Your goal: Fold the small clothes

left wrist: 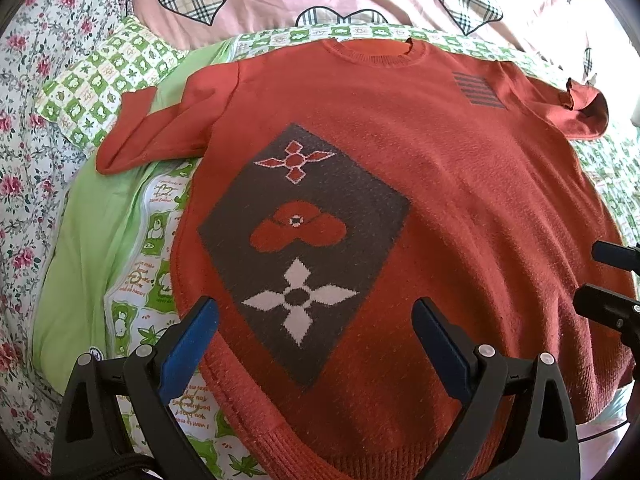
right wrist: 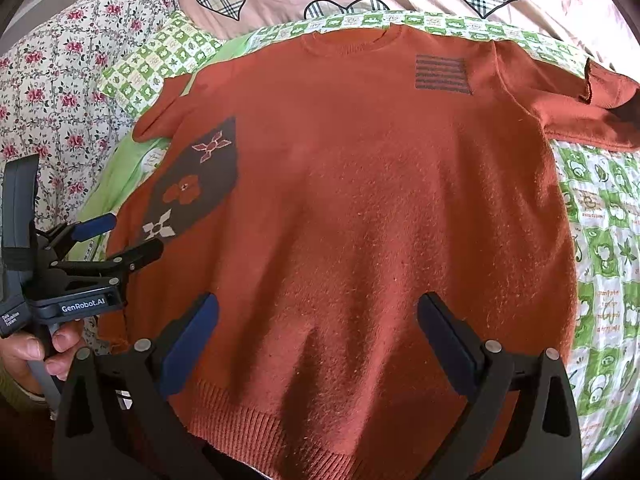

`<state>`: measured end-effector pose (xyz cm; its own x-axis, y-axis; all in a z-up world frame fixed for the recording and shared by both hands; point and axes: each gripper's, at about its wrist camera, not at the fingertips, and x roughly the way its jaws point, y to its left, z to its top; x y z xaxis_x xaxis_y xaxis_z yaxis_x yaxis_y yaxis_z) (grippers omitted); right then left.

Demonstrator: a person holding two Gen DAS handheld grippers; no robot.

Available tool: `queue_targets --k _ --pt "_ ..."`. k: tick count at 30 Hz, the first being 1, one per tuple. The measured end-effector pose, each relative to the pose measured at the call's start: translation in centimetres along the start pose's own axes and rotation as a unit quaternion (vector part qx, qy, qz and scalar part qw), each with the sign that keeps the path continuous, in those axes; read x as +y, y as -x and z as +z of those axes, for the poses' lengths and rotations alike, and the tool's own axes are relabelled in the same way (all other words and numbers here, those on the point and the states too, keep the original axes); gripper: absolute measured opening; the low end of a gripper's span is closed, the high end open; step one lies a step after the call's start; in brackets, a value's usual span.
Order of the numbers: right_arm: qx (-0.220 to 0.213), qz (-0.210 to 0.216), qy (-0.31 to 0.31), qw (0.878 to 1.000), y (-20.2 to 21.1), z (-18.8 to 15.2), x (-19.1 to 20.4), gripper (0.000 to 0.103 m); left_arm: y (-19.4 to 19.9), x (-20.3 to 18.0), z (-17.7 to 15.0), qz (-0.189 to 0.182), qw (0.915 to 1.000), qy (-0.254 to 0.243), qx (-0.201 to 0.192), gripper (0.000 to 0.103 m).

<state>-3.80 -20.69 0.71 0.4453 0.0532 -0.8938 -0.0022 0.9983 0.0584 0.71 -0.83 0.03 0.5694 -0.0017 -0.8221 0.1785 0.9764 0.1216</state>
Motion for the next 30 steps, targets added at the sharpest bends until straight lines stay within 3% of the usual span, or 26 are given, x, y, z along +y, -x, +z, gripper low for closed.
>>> queue_targets --k 12,20,30 --pt "-0.002 -0.012 0.001 1.0 0.0 0.1 -0.2 0.099 0.1 -0.5 0.2 0.006 0.9998 -0.012 -0.014 0.098" --pt "-0.001 -0.017 0.0 1.0 -0.4 0.1 -0.7 0.099 -0.4 -0.4 0.5 -0.019 0.9998 -0.006 0.0 0.098" --pt "-0.025 -0.057 0.011 0.998 0.7 2.4 -4.4 0.094 -2.0 -0.2 3.0 -0.008 0.9998 -0.016 0.006 0.098"
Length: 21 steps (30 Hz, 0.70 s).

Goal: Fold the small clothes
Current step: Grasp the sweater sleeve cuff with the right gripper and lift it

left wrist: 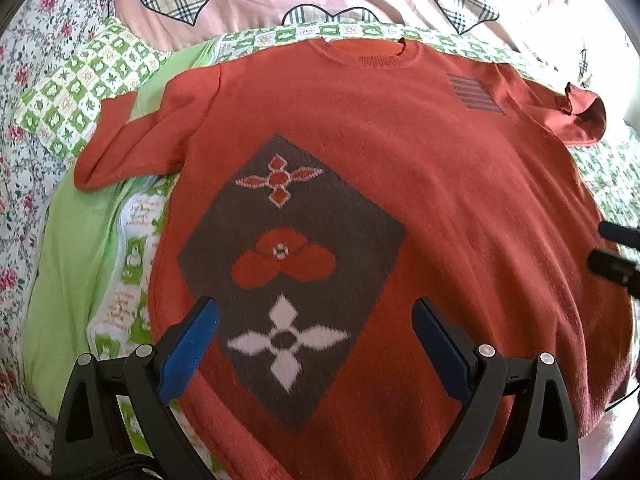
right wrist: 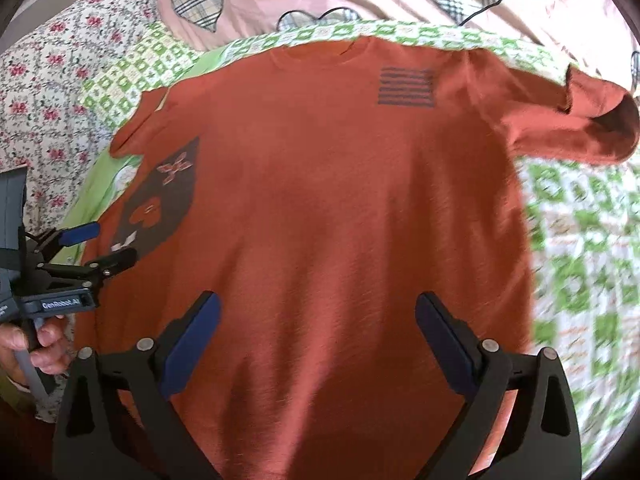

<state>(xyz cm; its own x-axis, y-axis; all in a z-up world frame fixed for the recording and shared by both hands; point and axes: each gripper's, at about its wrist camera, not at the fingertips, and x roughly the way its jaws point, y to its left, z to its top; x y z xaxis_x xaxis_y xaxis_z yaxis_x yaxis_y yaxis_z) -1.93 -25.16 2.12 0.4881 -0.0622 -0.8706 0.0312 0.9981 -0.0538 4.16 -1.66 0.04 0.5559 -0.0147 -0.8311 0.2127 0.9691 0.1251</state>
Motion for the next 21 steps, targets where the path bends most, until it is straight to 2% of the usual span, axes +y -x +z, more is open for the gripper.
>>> queue_targets --k 5,11,16,21 --pt "0.002 -0.034 0.011 0.999 0.5 2.3 -3.9 0.086 -0.7 0.6 1.6 0.002 1.0 0.007 -0.003 0.098" --pt "-0.018 -0.089 0.026 0.996 2.0 7.1 -10.3 0.086 -1.8 0.6 2.9 0.005 0.9999 0.011 0.004 0.098" --pt "-0.033 -0.151 0.037 0.987 3.0 12.3 -16.6 0.086 -3.1 -0.4 3.2 0.0 0.9998 0.006 0.018 0.098" --pt "-0.014 -0.213 0.087 0.973 2.4 16.8 -21.4 0.086 -4.1 -1.3 3.5 -0.001 0.9997 0.0 0.026 0.098"
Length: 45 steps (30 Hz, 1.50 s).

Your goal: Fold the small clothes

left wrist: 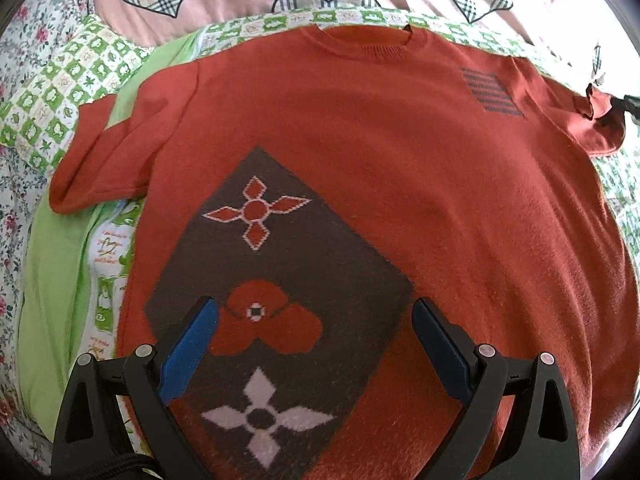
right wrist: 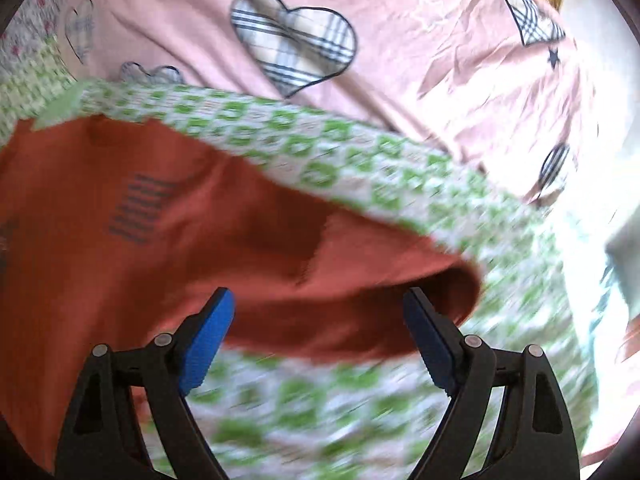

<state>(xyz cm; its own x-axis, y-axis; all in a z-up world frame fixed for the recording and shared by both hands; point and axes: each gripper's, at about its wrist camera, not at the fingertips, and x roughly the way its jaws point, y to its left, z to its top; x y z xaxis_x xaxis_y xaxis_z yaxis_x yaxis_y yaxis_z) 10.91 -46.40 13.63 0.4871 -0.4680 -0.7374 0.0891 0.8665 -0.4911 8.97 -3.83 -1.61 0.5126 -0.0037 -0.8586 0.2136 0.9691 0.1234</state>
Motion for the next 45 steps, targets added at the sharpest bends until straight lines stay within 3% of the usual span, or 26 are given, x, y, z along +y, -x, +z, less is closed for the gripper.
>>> queue_targets --k 7,8,9,10,11,12,19,25,29,30,37,45 --pt "0.071 0.002 0.097 0.993 -5.8 1.4 -1.6 0.086 -1.4 -0.4 0.7 0.001 0.9999 0.004 0.016 0.098" --pt "0.085 0.008 0.104 0.991 -6.4 1.2 -1.5 0.082 -1.6 -0.4 0.8 0.001 0.9998 0.004 0.019 0.098" --pt "0.1 0.013 0.105 0.989 -7.3 0.9 -1.4 0.071 -1.7 -0.5 0.9 0.001 0.9998 0.004 0.019 0.098" --pt "0.117 0.02 0.094 0.988 -8.1 0.5 -1.6 0.038 -1.7 -0.5 0.9 0.0 0.9998 0.004 0.017 0.098" --pt "0.125 0.026 0.08 0.989 -8.4 0.2 -1.8 0.012 -1.7 -0.6 1.0 -0.002 0.9999 0.003 0.014 0.098" --pt "0.124 0.035 0.056 0.99 -8.4 -0.1 -2.1 0.007 -1.7 -0.6 1.0 -0.003 0.9999 0.002 0.013 0.098" --pt "0.063 0.124 -0.049 0.989 -4.7 0.5 0.4 0.006 -1.0 -0.4 1.0 -0.018 0.9998 0.006 0.004 0.098" --pt "0.002 0.22 -0.048 0.974 -1.1 4.0 10.0 0.006 0.4 0.8 1.3 -0.026 0.9994 0.017 -0.014 0.098" --pt "-0.017 0.286 -0.053 0.957 -0.6 6.4 16.8 0.006 1.3 2.8 1.4 -0.027 0.9985 0.039 -0.027 0.098" --pt "-0.007 0.284 -0.036 0.958 -0.7 6.9 18.1 0.006 1.4 3.2 1.5 -0.028 0.9983 0.044 -0.028 0.098" --pt "-0.006 0.374 -0.024 0.927 -1.5 9.9 28.9 0.006 1.0 6.7 2.1 -0.036 0.9954 0.082 -0.035 0.098" --pt "0.012 0.406 -0.056 0.912 -4.6 10.6 34.3 0.007 -0.5 8.0 3.6 -0.069 0.991 0.108 -0.04 0.098"
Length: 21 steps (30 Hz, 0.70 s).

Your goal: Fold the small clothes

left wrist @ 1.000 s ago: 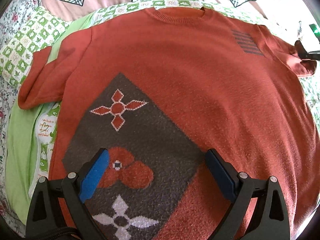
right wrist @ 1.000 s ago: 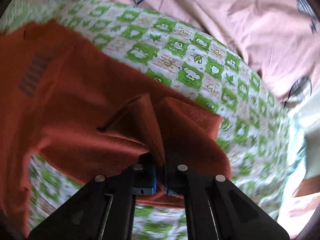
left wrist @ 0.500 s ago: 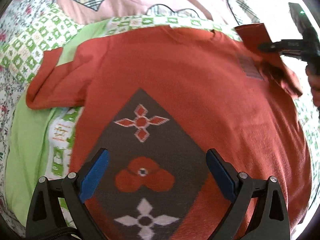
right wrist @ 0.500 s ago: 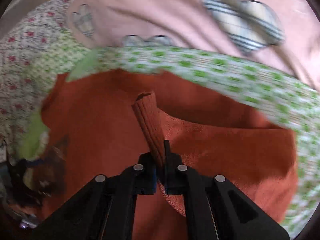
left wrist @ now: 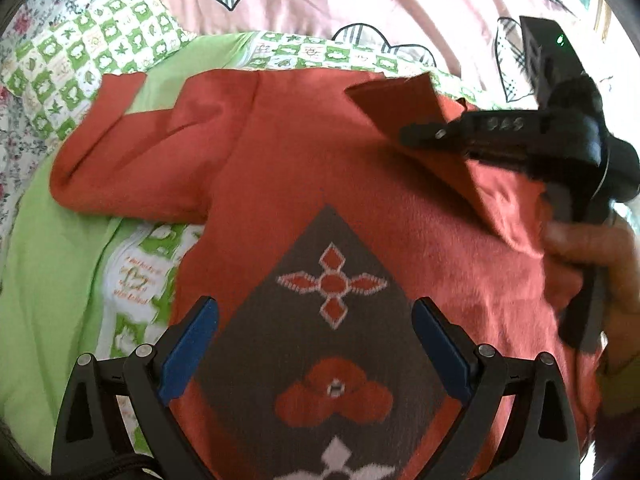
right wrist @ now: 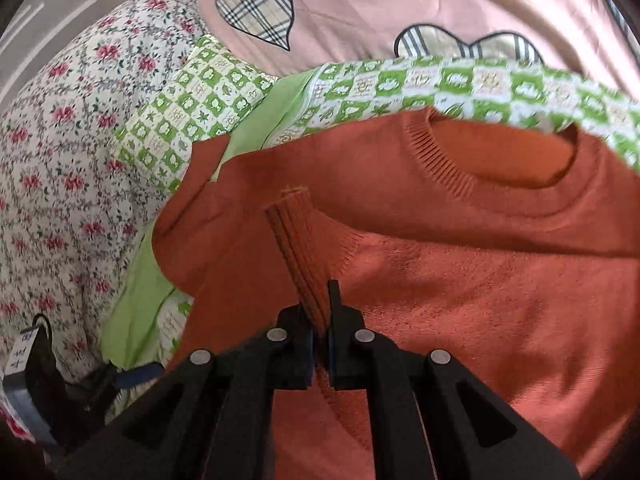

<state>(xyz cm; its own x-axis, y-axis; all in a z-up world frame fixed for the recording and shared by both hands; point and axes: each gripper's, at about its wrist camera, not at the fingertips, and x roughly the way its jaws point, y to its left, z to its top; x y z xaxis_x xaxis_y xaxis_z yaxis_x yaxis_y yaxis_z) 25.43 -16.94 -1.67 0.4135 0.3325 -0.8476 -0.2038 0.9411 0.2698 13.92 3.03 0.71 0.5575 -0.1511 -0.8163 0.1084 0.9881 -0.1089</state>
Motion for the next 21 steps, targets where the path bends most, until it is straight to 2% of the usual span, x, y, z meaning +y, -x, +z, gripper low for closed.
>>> queue_targets --k 2,4,5,6,12,15,17,18,19,20,21 --pt "0.006 -0.008 -0.002 1.0 -0.8 0.0 0.0 0.009 -0.8 -0.2 0.9 -0.022 0.9998 0.003 0.001 0.098" --pt "0.017 -0.022 -0.005 1.0 -0.9 -0.4 -0.3 0.023 -1.5 -0.3 1.7 -0.038 0.9992 0.008 0.004 0.098" --pt "0.015 -0.023 -0.006 1.0 -0.5 -0.7 -0.5 0.035 -2.0 -0.4 2.3 -0.051 0.9986 0.012 0.005 0.098" --pt "0.01 -0.023 -0.007 1.0 0.2 -0.9 -0.8 0.041 -2.4 -0.5 2.8 -0.062 0.998 0.016 0.006 0.098" --pt "-0.017 -0.049 -0.045 0.998 6.1 -4.0 -3.8 0.042 -6.8 -1.2 6.3 -0.125 0.9906 0.048 0.028 0.098" --pt "-0.019 -0.067 -0.066 0.995 8.8 -6.8 -5.2 0.042 -9.2 -1.5 7.6 -0.12 0.9899 0.067 0.034 0.096" --pt "-0.021 -0.077 -0.075 0.994 9.9 -8.3 -5.3 0.042 -10.1 -1.5 8.3 -0.112 0.9911 0.071 0.016 0.085" --pt "-0.023 -0.082 -0.08 0.993 10.5 -9.1 -5.4 0.042 -10.4 -1.6 8.6 -0.108 0.9918 0.068 0.006 0.065" --pt "-0.028 -0.087 -0.087 0.992 11.4 -9.9 -5.7 0.042 -10.6 -1.8 8.9 -0.105 0.9925 0.062 0.001 0.042" --pt "-0.031 -0.091 -0.091 0.991 11.9 -10.3 -5.8 0.042 -11.0 -2.0 9.3 -0.103 0.9933 0.052 0.0 0.028" --pt "-0.038 -0.096 -0.095 0.99 12.8 -10.7 -6.1 0.042 -11.0 -2.1 9.4 -0.11 0.9928 0.047 0.001 0.004"
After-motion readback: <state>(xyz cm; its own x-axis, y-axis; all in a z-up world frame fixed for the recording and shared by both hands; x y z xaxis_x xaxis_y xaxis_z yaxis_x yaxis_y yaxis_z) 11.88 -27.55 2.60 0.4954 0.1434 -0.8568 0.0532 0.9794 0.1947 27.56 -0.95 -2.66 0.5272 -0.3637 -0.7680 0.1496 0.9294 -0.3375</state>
